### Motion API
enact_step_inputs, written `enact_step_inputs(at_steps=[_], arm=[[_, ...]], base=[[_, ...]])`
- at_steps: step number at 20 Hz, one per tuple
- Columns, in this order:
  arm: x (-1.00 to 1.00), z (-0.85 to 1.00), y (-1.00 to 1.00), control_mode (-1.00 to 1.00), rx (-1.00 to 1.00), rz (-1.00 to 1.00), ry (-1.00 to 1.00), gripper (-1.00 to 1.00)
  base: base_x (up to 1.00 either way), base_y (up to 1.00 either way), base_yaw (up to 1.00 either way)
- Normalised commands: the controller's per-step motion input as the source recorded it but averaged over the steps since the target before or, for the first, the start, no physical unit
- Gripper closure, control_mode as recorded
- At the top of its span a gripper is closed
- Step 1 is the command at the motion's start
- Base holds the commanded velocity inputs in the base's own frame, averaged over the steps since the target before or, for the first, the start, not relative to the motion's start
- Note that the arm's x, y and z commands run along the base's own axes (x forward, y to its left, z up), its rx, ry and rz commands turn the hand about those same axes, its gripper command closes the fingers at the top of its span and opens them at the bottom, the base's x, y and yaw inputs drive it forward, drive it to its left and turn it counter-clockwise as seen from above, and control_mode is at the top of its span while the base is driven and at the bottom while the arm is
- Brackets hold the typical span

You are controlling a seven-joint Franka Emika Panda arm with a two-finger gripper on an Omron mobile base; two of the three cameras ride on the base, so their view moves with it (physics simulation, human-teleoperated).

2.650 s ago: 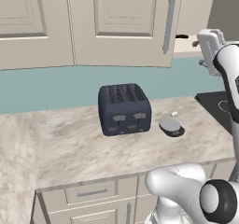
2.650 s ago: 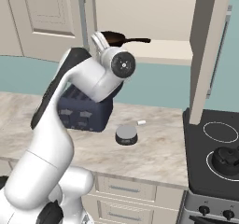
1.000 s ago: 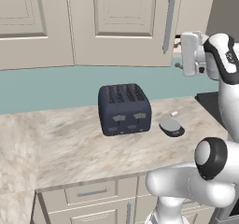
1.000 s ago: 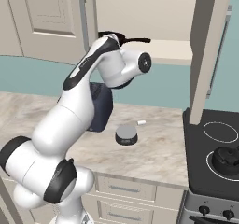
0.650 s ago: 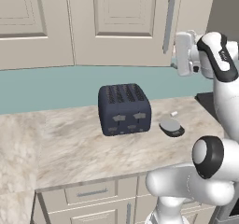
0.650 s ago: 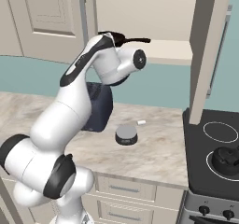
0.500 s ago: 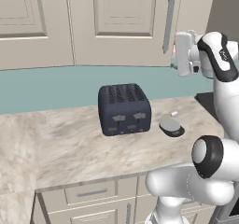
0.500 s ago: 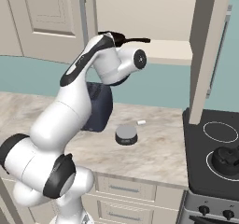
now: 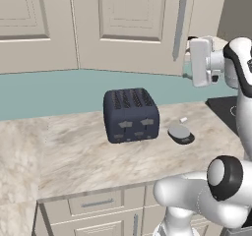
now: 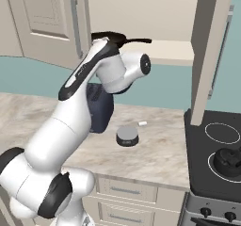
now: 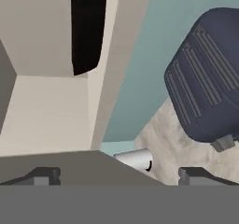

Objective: Pick the pan from the cabinet and place it on the stove. Then turn on the stove burner for the pan.

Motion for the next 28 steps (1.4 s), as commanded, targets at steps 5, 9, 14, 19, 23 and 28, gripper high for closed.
enact_step_inputs(at_steps=[5, 9, 14, 19, 23, 28], arm=[[-0.77, 0.0, 0.48, -1.0, 0.0, 0.17, 0.0, -1.0], [-0.79, 0.0, 0.61, -1.0, 0.0, 0.17, 0.0, -1.0], [-0.83, 0.0, 0.63, -1.0, 0.0, 0.17, 0.0, -1.0], [-0.82, 0.0, 0.66, -1.0, 0.0, 0.16, 0.0, -1.0], [-0.77, 0.0, 0.69, -1.0, 0.0, 0.15, 0.0, -1.0], [-0.7, 0.0, 0.73, -1.0, 0.0, 0.13, 0.0, -1.0]], base=[[0.0, 0.0, 0.0], [0.0, 0.0, 0.0], [0.0, 0.0, 0.0], [0.0, 0.0, 0.0], [0.0, 0.0, 0.0], [0.0, 0.0, 0.0]])
